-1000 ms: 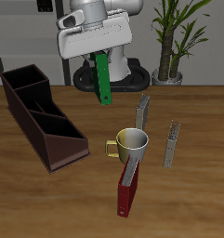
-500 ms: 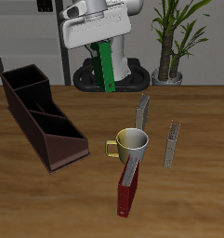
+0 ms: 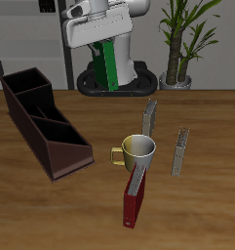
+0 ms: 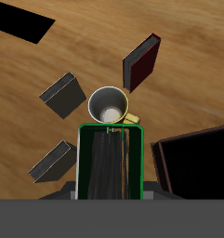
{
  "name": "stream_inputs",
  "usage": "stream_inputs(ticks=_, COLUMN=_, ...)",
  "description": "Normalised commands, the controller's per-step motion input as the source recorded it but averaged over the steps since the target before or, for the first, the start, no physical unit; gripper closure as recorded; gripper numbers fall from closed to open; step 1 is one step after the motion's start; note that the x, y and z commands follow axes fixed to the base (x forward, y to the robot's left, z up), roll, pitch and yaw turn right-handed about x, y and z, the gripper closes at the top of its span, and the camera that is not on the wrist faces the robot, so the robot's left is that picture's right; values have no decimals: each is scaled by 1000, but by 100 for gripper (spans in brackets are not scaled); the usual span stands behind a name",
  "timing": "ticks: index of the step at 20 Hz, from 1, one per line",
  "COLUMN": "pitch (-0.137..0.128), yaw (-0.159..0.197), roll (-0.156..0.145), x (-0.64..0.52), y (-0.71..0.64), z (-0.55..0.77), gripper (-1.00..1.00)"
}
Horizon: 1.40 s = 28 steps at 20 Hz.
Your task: Place the green book into the right desk caddy's right compartment
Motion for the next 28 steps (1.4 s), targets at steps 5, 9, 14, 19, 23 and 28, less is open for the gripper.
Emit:
stream_inputs(ticks=5, pitch=13, yaw=73, roll=-31, x=-373, y=-131, z=-144, gripper=100)
stream_inputs(ticks=9, pitch=-33, yaw=68, roll=-37, x=-439, y=-144, z=35, gripper=100)
stream_inputs(ticks=14, pitch=-26, yaw=29, roll=-28, x=-330, y=-219, z=77, gripper=100)
stream_inputs(ticks=19, pitch=-21, yaw=12, roll=-42, x=-275, y=-276, z=35, gripper=100)
stream_inputs(ticks=23, pitch=-27, yaw=15, roll=-53, x=-320, y=-232, z=59, gripper=100)
stream_inputs(ticks=28, pitch=-30, yaw=23, roll=-24, x=-300, y=-91, z=9, gripper=100)
